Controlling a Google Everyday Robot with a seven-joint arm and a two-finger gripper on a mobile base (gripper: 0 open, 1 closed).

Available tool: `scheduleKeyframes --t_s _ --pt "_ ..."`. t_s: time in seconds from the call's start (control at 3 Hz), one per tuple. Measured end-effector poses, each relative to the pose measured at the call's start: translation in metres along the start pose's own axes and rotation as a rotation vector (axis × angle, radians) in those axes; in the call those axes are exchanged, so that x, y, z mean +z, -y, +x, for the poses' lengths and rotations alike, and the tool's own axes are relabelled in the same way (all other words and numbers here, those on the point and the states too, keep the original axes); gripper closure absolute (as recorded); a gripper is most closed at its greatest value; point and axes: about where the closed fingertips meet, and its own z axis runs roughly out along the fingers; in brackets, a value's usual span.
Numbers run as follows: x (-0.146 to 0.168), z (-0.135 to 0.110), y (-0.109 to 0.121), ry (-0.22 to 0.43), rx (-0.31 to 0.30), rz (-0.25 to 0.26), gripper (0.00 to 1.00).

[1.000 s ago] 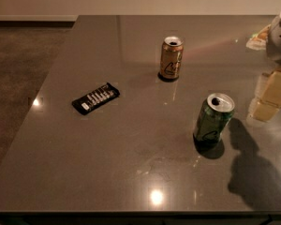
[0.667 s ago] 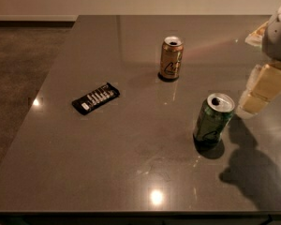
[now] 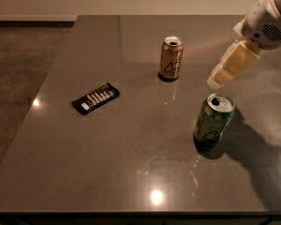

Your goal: Knock orange can over

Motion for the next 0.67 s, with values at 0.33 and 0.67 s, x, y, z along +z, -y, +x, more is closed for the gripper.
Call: scheduleKeyframes --t_s 0.33,0.67 --pt "0.02 -0.019 0.023 0.037 0.086 0.007 0.0" --pt "0.044 -0.035 0.039 0.051 0.156 0.025 0.0"
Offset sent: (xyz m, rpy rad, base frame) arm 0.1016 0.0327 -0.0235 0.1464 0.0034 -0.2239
